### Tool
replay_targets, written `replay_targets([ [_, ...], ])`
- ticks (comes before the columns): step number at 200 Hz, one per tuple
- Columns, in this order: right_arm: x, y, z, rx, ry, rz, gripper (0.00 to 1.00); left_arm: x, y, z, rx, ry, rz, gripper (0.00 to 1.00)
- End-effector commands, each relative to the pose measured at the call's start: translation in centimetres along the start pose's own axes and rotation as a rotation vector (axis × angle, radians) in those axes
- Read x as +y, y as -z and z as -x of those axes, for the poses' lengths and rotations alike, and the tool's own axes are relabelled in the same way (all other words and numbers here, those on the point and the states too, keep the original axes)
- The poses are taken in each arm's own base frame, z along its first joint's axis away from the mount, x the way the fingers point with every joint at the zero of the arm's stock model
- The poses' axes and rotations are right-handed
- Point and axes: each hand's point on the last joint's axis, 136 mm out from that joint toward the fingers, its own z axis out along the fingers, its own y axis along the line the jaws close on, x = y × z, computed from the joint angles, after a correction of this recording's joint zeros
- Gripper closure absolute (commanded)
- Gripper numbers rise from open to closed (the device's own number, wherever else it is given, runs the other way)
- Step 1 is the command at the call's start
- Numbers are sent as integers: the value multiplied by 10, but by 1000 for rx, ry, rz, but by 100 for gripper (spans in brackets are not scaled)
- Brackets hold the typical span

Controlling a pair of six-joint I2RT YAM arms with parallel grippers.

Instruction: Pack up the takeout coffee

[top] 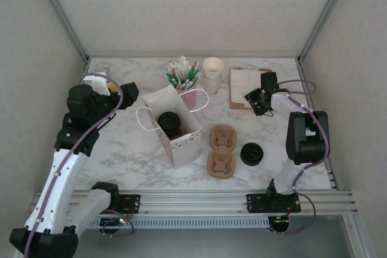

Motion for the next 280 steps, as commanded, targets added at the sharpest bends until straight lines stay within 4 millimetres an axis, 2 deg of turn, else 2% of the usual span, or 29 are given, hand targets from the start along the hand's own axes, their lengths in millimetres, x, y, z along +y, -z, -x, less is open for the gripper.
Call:
replay_targets([
  [1, 8, 0, 10, -38, 4, 13, 48, 2, 2, 1, -15, 1, 10, 19],
  [82, 15, -1, 18, -78, 11, 43, 59, 2, 2, 1, -15, 1, 10, 19],
  [145, 13, -11, 24, -105, 6, 36, 57, 2, 2, 2, -17, 0, 12, 19],
  [188, 11, -10, 29, -141, -12, 45, 57, 3, 2, 1, -16, -1, 12, 19],
  [230, 22, -3, 36, -195, -21, 120, 57, 3, 2, 1, -16, -1, 14, 19],
  [280, 26, -8, 41, -215, -36, 142, 55, 4, 2, 1, -14, -4, 17, 18],
])
